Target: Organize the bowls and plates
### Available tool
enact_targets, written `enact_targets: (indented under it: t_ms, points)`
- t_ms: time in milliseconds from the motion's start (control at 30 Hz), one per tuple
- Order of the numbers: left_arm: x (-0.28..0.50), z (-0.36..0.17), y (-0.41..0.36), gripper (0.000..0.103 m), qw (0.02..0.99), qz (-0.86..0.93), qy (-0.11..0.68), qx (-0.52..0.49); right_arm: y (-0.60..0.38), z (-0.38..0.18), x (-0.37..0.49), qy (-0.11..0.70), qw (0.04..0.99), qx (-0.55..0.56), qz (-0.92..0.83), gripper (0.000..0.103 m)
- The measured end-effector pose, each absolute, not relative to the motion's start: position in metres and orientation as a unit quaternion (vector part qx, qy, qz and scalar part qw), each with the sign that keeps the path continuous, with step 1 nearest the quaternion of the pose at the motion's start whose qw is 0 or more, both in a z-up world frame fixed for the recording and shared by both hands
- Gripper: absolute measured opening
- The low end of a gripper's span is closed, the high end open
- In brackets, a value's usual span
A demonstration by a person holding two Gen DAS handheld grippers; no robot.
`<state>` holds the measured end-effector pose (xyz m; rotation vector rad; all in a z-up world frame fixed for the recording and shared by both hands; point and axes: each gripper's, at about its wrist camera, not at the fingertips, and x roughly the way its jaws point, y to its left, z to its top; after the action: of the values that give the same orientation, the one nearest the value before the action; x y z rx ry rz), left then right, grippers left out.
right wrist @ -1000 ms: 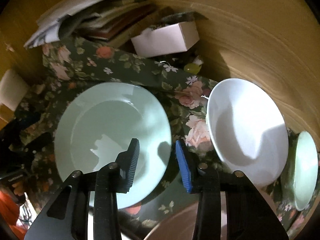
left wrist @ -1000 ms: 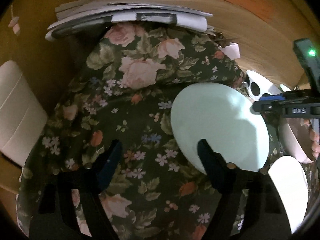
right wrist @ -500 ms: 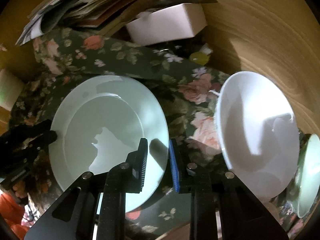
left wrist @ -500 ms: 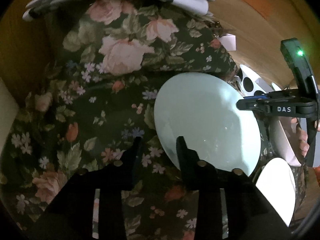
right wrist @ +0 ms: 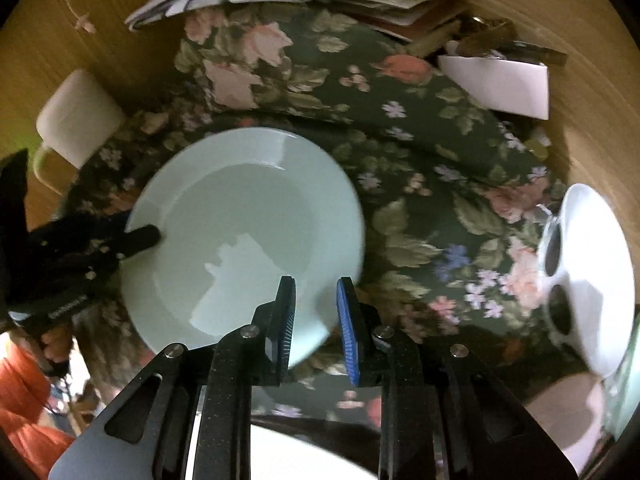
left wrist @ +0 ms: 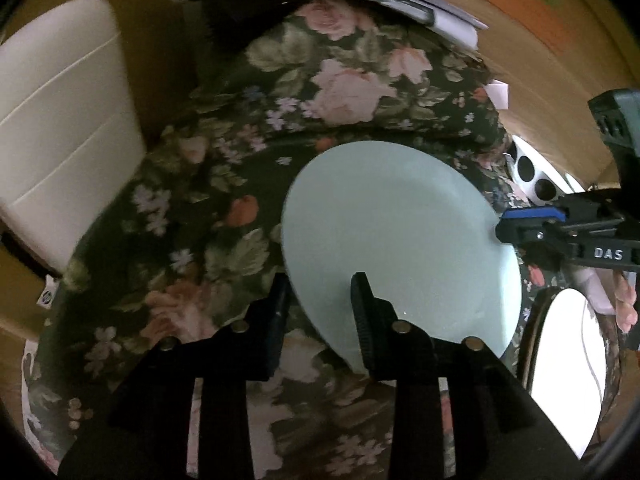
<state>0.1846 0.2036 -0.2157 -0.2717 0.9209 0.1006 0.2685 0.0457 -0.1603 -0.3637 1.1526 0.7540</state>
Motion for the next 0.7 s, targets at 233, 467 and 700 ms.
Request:
enact_targets:
  t_ms: [233, 467, 700]
  points:
    - [0.187, -0.215, 0.208, 0.032, 0.886, 0.046, 0.444, -0.127, 0.042, -0.172, 0.270, 0.517, 0.787, -0.151, 0.302, 0.019]
    - [0.193, -0.217, 0.207, 0.033, 0.888, 0.040, 0.440, -0.128, 0.034, -0.188, 0.275, 0.556, 0.761, -0.126, 0.309, 0.020]
    - [0.200, -0.218, 0.202, 0.033, 0.890, 0.038, 0.436, -0.125, 0.042, -0.192, 0.274, 0.546, 0.769, -0.124, 0.310, 0.029]
